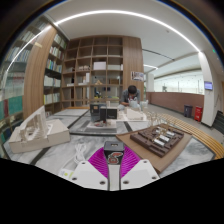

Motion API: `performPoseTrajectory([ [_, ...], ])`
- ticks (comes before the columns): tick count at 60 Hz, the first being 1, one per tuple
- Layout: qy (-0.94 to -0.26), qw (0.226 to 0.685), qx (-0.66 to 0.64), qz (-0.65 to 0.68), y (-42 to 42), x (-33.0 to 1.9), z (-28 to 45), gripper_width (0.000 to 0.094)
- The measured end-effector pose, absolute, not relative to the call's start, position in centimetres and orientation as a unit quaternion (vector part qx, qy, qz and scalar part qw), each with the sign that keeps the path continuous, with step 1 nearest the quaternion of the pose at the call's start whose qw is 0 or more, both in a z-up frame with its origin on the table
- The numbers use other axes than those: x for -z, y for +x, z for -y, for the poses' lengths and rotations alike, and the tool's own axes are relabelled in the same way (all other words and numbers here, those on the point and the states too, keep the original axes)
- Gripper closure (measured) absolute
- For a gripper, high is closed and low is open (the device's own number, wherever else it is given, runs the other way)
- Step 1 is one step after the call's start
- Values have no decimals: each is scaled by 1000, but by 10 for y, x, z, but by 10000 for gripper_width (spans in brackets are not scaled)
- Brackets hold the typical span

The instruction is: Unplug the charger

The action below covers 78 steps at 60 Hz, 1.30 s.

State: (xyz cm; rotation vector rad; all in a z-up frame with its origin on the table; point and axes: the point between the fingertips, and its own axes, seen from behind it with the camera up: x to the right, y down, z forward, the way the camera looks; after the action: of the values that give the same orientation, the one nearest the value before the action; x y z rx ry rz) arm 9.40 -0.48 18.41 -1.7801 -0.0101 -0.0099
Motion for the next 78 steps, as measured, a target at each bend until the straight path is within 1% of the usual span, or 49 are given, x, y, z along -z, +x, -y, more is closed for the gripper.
performPoseTrajectory([
  [3,-796,605,10,3,106,-156,7,810],
  [5,-813,582,7,1,111,-132,9,775],
  [11,-854,520,4,6,120,-65,13,722],
  [14,-869,494,12,12,124,-38,13,722],
  [19,-877,480,17,20,126,-14,10,713],
  [25,-885,464,15,20,126,2,7,649],
  [26,-884,467,14,19,126,2,5,632],
  [27,-883,469,12,18,126,2,5,595],
  [28,-883,469,11,17,126,2,4,481],
  [31,-885,465,8,12,127,5,5,264],
  [34,-889,457,7,6,130,6,9,208],
  [43,-893,450,-7,-3,129,-8,35,190],
  [49,-890,456,-16,14,122,-32,71,138],
  [59,-878,476,-43,30,105,-74,140,112],
  [69,-870,488,-64,35,95,-86,194,113],
  [78,-860,504,-55,57,98,-93,210,110],
])
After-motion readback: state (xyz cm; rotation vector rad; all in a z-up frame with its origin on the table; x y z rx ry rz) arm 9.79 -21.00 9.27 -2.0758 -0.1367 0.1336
